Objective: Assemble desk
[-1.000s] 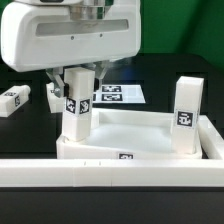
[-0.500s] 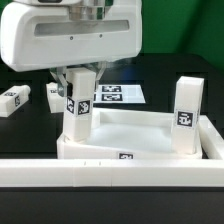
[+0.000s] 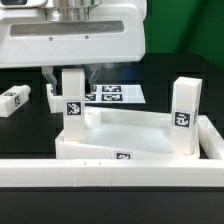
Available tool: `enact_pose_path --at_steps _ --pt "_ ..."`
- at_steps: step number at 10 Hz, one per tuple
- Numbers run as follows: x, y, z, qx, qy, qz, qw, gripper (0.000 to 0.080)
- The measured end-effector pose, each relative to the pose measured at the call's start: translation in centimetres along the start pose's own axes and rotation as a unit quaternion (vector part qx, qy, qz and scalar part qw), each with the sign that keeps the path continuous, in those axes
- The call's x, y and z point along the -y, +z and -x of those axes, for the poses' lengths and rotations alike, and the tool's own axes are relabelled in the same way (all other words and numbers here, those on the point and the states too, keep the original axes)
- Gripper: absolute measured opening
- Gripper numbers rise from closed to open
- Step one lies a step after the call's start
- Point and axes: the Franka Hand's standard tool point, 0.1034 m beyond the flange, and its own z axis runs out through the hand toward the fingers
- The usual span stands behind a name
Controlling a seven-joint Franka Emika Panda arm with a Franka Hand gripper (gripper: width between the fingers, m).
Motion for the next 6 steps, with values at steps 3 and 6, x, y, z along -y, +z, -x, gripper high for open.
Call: enact_pose_path --at_steps 3,6 --pt "0.05 0.03 0.00 0.000 0.099 -0.001 0.995 0.0291" --pt "0.07 0.05 0.01 0.000 0.207 -0.001 0.978 0.0291"
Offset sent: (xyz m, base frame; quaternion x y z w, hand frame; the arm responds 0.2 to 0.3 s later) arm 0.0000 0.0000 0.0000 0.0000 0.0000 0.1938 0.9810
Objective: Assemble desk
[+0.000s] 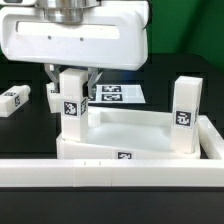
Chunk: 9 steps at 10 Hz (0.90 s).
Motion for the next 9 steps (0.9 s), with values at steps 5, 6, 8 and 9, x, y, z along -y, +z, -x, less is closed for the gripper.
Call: enact_pose_path --at_steps 5,6,8,9 --pt "0.16 0.07 0.01 0.000 0.184 -0.009 0.983 0.0291" --pt "0.20 0.07 -0.04 0.001 0.230 -0.015 0.973 0.0291" --pt "0.42 0.13 -0.23 -0.004 0.323 -0.029 0.946 0.0291" --pt "0.55 0.15 -0.25 -0.004 0.359 -0.031 0.933 0.0291"
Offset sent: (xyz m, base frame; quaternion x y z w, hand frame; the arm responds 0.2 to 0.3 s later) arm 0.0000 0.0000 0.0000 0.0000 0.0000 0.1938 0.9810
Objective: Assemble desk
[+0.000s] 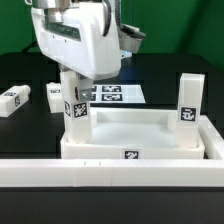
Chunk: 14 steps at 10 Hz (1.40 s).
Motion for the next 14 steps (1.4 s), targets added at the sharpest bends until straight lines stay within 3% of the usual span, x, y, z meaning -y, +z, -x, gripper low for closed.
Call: enact_pose_path --at_steps 5,6,7,8,9,14 --pt "0.23 0.04 0.27 0.009 0.166 -0.005 0.986 0.0291" --pt "0.25 0.07 0.33 0.009 0.162 -0.005 0.987 0.0372" --pt "0.22 0.09 0.35 0.009 0.151 -0.004 0.988 0.0509" --pt "0.17 0.08 0.53 0.014 0.120 0.002 0.993 0.0509" --pt "0.33 -0.05 0.63 0.018 0.092 0.004 0.996 0.0626" --pt "0.49 -0.09 0.70 0.018 -0.101 0.000 0.995 0.0649"
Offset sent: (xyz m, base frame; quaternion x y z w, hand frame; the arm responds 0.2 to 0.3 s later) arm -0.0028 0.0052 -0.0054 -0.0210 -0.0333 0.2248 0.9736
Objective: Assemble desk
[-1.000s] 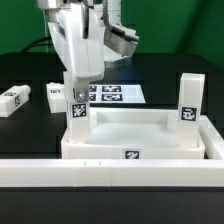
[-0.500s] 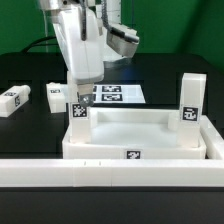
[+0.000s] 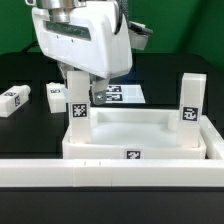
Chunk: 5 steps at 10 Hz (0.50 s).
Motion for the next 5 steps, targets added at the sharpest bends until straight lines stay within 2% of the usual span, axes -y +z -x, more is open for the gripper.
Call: enact_pose_path --at_steps 2,3,5 --pt "-0.05 0.02 -0.01 -0.002 -0.066 0.004 0.998 0.0649" --pt "-0.21 0.13 0.00 -0.010 -0.139 0.022 0.990 0.0649" --pt "-0.28 0.17 -0.05 -0.015 -0.240 0.038 0.970 0.0649"
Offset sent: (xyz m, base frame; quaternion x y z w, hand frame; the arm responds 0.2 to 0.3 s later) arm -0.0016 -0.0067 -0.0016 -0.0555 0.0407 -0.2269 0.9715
